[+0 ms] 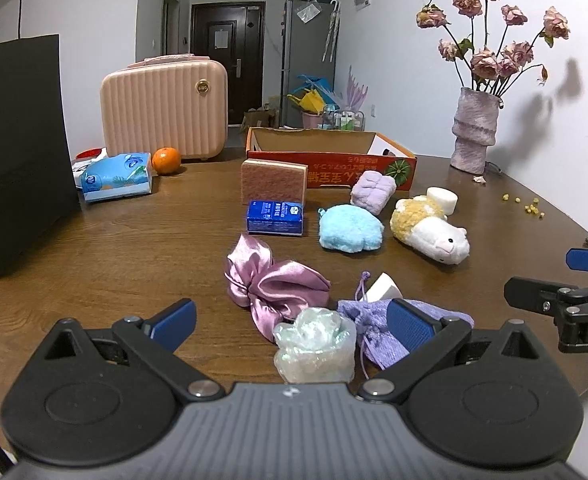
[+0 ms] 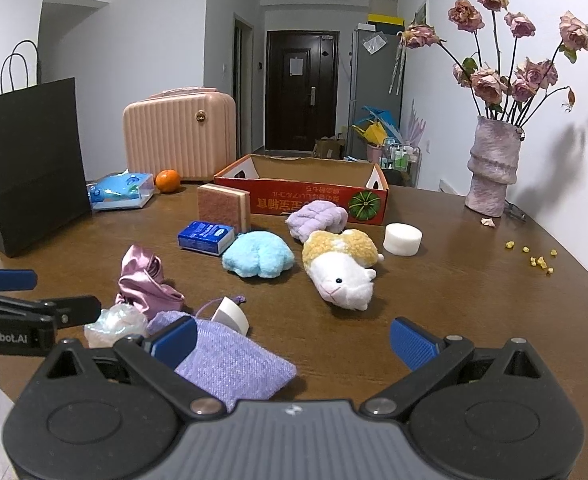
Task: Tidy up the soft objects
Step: 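Move the left tool to the pink satin scrunchie and close on it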
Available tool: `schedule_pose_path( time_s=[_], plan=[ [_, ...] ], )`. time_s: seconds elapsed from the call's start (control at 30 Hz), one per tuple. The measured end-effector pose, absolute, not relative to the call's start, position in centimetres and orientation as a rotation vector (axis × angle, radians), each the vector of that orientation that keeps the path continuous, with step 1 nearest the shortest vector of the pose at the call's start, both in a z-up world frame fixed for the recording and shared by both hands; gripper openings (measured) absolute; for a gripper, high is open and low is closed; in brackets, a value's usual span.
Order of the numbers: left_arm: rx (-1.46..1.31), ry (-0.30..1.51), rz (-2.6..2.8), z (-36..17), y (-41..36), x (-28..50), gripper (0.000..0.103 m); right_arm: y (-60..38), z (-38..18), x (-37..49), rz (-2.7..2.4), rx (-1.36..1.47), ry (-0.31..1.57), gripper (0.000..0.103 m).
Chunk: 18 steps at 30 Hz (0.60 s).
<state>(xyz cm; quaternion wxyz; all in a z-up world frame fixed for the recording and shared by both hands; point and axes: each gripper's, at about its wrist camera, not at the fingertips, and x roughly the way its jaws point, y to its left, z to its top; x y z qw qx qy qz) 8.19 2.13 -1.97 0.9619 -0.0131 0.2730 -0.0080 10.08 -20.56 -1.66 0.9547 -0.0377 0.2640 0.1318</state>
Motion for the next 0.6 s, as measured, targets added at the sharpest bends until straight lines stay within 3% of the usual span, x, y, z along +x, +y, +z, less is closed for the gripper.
schedule_pose_path(
  time_s=[0.6],
  plan=[
    [-0.022, 0.593, 0.005, -2.7, 2.8, 13.2, 0.103, -20.1, -3.1, 15.0, 0.264, -0.056, 0.570, 0.103]
  ],
)
